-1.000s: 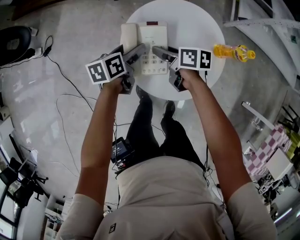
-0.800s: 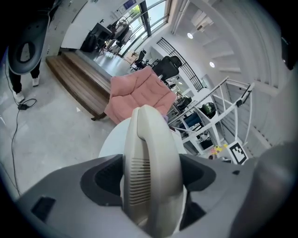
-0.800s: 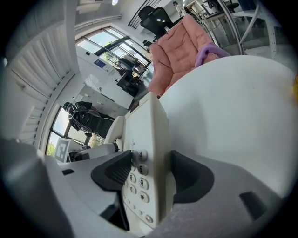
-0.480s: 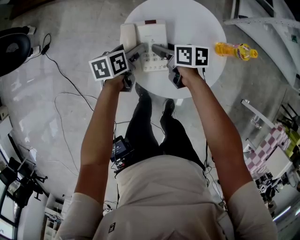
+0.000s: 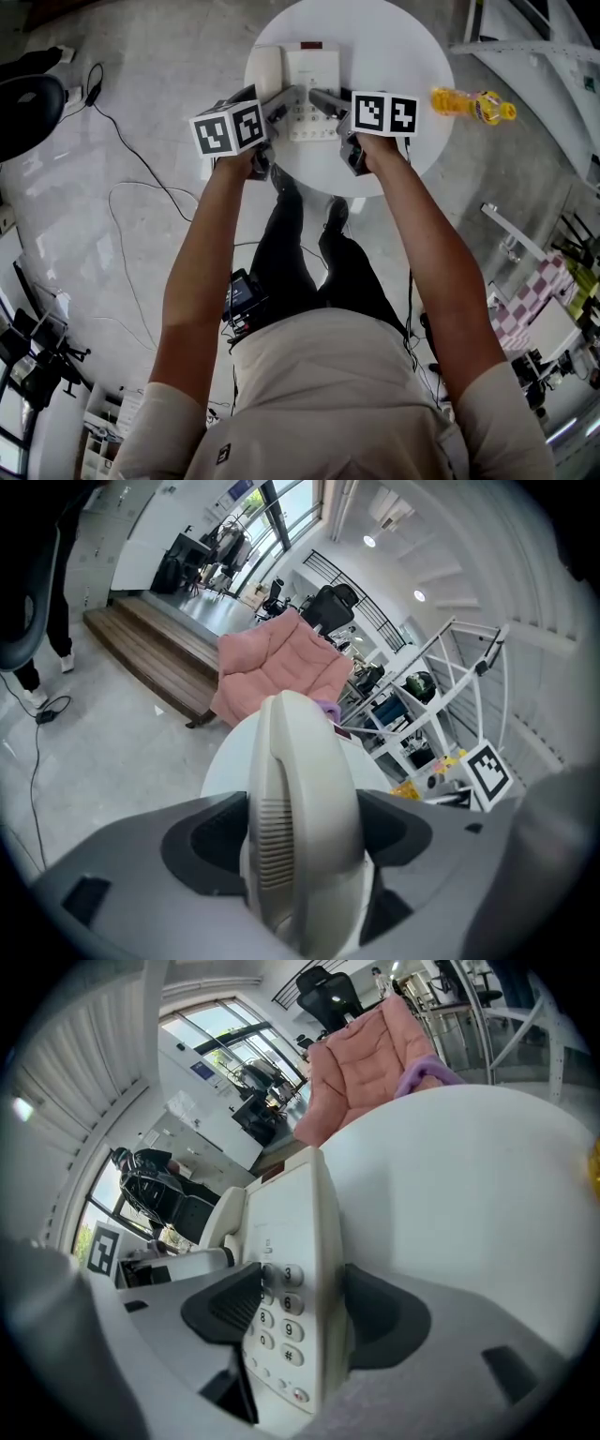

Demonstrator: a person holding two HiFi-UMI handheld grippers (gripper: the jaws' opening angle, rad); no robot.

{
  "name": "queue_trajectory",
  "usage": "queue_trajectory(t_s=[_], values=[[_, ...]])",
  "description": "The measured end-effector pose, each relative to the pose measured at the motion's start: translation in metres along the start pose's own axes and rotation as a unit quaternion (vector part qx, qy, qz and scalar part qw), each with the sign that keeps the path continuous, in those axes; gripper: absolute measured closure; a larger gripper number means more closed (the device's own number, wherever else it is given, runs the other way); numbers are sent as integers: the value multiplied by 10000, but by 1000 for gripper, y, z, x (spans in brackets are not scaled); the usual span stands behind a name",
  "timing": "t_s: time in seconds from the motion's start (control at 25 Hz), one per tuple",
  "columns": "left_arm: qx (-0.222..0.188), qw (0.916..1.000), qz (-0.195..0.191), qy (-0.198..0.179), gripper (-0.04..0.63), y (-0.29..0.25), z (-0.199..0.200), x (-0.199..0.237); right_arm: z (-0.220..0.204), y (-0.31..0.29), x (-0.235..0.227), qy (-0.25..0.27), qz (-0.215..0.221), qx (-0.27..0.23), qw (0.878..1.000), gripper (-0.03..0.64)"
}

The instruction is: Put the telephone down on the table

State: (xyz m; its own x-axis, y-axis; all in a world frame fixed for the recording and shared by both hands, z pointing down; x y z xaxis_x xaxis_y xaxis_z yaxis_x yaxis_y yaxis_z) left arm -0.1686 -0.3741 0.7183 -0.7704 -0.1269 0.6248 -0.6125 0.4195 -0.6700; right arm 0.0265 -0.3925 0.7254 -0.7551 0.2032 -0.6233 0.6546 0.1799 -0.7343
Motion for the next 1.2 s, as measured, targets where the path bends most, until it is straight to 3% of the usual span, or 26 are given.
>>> queue_trajectory(t_s=[0.12,0.32,0.48,0.6,1.0,1.2], values=[[7,10000,15,-52,259,4,1,0,4,2,7,362,-219,68,9991,351],[-58,9978,468,-455,259,24,9,-11,5,8,14,774,-607,208,9949,365],[-61,9993,243,-279,259,24,-3,-9,3,14,17,897,-736,276,9929,376],[-121,9987,357,-351,259,34,0,-11,2,21,19,936,-791,267,9921,376],[-831,9926,617,-629,259,109,18,-40,10,80,35,1036,-747,-264,9915,388],[-1359,9856,522,-863,263,156,28,-77,15,123,62,1242,-472,-734,9884,480]])
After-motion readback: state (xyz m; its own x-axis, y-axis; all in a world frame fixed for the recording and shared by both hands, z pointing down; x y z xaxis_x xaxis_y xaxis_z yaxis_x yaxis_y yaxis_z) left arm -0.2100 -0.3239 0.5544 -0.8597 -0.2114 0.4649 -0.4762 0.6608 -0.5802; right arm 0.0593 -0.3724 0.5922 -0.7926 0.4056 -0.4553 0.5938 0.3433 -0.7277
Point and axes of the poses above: the fingertips, and each gripper's own axes: y backward along the fingers, x to its left, z out of its top, the point moved 9 cm from there along y, backward along the fingers, and after that the axes turned 6 degrees about x, right-handed, at the moved point
